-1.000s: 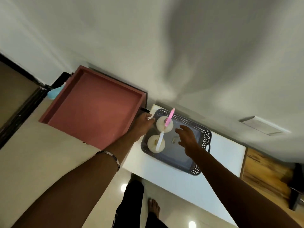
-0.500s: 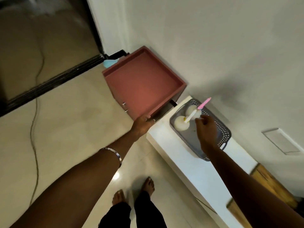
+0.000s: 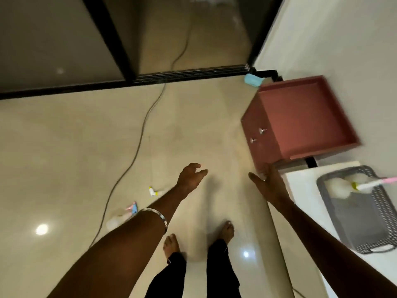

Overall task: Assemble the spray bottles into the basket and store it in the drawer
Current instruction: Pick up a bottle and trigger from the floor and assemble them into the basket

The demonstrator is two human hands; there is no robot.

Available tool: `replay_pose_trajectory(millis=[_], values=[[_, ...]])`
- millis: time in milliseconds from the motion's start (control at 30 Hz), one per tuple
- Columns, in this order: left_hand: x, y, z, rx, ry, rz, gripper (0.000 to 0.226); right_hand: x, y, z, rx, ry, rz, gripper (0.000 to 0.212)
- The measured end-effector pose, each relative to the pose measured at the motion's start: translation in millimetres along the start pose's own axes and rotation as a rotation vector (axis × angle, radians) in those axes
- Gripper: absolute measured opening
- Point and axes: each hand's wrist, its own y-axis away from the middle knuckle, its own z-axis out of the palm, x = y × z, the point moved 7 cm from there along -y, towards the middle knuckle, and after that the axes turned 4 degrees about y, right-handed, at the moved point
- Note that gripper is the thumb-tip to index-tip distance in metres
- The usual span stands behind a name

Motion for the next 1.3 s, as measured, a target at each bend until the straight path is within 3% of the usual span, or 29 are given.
replay_pose_trajectory(millis=[267, 500, 1000, 1300], values=[[-116, -8, -148, 0.217, 0.245, -0.212, 0.044, -115, -11, 163, -0.322, 0.161, -0.126, 0.075], [-194, -41, -201, 0.353, 0.304, -0.388, 0.048, -145, -40, 284, -0.514, 0.201, -0.152, 0.076], [-392, -236, -92, 0.262, 0.536, -0.616, 0.062, -8, -151, 517, -0.66, 0.375, -0.019, 0.077], [-505, -343, -57, 0.314, 0.734, -0.64, 0.073, 60, -200, 642, -0.663, 0.461, -0.1, 0.076]])
